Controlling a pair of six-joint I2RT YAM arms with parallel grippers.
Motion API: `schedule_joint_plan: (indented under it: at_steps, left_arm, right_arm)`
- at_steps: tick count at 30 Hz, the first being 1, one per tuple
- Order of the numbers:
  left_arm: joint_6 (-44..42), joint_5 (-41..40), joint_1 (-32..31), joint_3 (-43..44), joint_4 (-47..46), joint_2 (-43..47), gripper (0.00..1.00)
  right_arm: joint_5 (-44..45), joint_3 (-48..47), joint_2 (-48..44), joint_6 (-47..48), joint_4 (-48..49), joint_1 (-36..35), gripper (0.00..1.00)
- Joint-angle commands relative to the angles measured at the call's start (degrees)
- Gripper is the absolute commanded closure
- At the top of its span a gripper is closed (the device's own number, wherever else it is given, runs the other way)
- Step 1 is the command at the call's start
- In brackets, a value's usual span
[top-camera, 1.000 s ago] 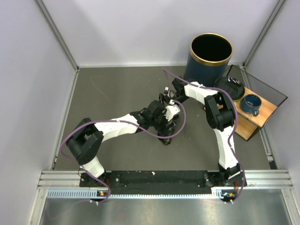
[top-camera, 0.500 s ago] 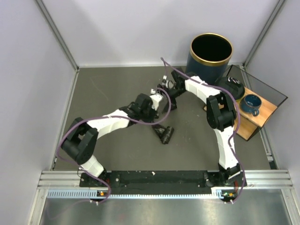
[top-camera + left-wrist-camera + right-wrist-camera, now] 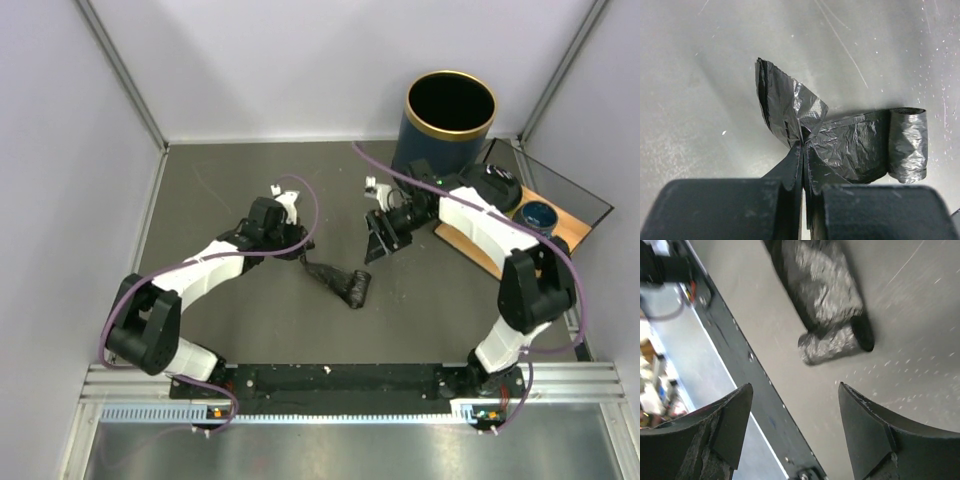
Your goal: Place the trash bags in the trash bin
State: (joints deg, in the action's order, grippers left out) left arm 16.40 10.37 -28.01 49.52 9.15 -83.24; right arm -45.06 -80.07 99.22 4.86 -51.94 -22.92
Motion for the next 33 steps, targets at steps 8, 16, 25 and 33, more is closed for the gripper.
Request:
schedule_joint_plan:
  at_steps: [8,16,25,33]
  left_arm:
    - [5.2,10.1,8.4,-5.0,-4.6,14.5,1.00]
    - [5.9,14.3,8.5,-3.5,-4.1,22.2,1.00]
    - [6.1,9.1,8.7,-3.5,-1.7,26.4,1.00]
    - [6.9,8.2,9.3,-5.3,-0.4,29.8,1.00]
  right_arm:
    - [12.3,8.6,-4.4,2.8,-3.5,-1.5,0.15]
    - [-1.5,11.1,1.9,-6.8,-2.6,1.0,0.07]
    - [-8.6,17.5,6.2,-13.8,4.4,0.9,0.07]
    - [-1.5,14.6,7.9,-16.1,9.8,-4.1,0.12]
